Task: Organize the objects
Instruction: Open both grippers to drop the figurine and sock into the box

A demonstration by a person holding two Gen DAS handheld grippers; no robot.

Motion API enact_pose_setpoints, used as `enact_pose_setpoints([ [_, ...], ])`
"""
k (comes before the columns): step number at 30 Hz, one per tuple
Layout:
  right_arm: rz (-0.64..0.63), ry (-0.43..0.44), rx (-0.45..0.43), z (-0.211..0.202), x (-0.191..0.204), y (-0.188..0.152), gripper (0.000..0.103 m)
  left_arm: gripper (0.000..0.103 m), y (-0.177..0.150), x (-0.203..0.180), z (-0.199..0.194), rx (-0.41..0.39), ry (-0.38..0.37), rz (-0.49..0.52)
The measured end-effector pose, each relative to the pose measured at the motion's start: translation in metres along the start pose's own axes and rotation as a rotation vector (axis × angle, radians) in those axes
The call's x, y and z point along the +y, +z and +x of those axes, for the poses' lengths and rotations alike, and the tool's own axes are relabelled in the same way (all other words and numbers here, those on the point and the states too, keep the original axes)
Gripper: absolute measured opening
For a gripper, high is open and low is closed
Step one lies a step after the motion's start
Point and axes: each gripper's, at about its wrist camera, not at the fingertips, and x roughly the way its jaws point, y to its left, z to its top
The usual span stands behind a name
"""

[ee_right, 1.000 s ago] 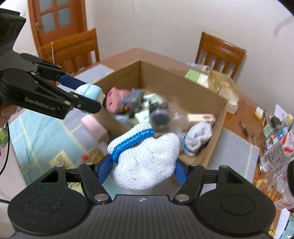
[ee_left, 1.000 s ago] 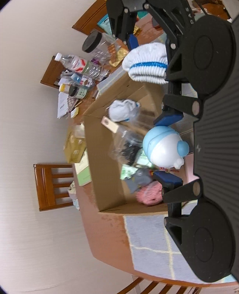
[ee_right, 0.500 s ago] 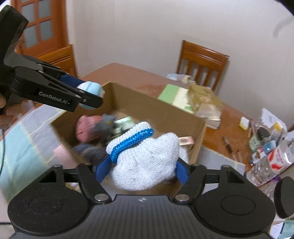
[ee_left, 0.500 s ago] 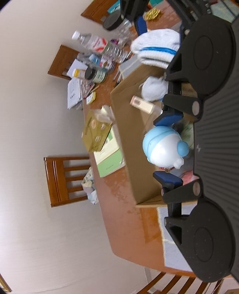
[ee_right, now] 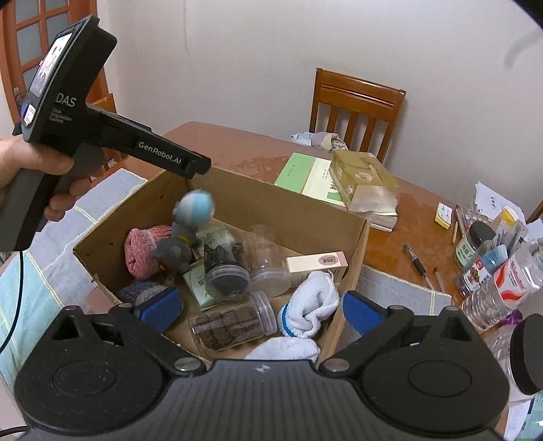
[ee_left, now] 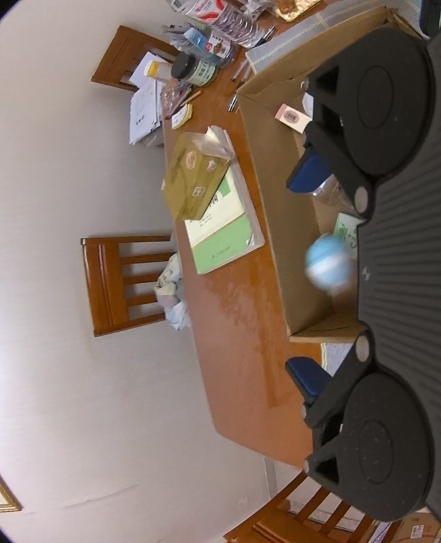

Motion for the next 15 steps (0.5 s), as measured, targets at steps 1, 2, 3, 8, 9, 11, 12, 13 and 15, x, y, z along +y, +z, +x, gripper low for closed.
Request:
enact_pose_setpoints([
  [1,0.003,0.003,0.0,-0.001,-0.001,-0.001,0.103,0.102,0.0,0.001,0.0,0.005,-0.005,-0.008],
  [2,0.004,0.006,0.0,-0.001,-0.001,-0.001,0.103,0.102,-0.001,0.001,-0.002,0.007,-0.004,-0.014],
  [3,0.005,0.008,0.0,-0.002,-0.001,-0.002,0.103,0.102,-0.002,0.001,-0.003,0.009,-0.003,-0.011],
  [8,0.0,0.026,-0.01,-0.008,0.002,-0.004,0.103,0.102,-0.009,-0.002,-0.019,0.005,0.011,0.009],
  [9,-0.003,0.031,-0.012,-0.009,0.003,-0.005,0.103,0.102,-0.01,-0.002,-0.022,0.004,0.014,0.007],
  [11,-0.008,0.041,-0.014,-0.011,0.005,-0.008,0.103,0.102,-0.014,-0.001,-0.031,0.004,0.021,-0.002],
  [12,-0.011,0.048,-0.014,-0.012,0.007,-0.01,0.103,0.102,-0.015,-0.001,-0.035,0.005,0.025,-0.006],
  [13,-0.014,0.054,-0.016,-0.013,0.008,-0.012,0.103,0.102,-0.018,0.0,-0.04,0.006,0.029,-0.01],
  [15,-0.019,0.07,-0.019,-0.016,0.012,-0.017,0.103,0.102,-0.025,0.002,-0.052,0.009,0.04,-0.019],
])
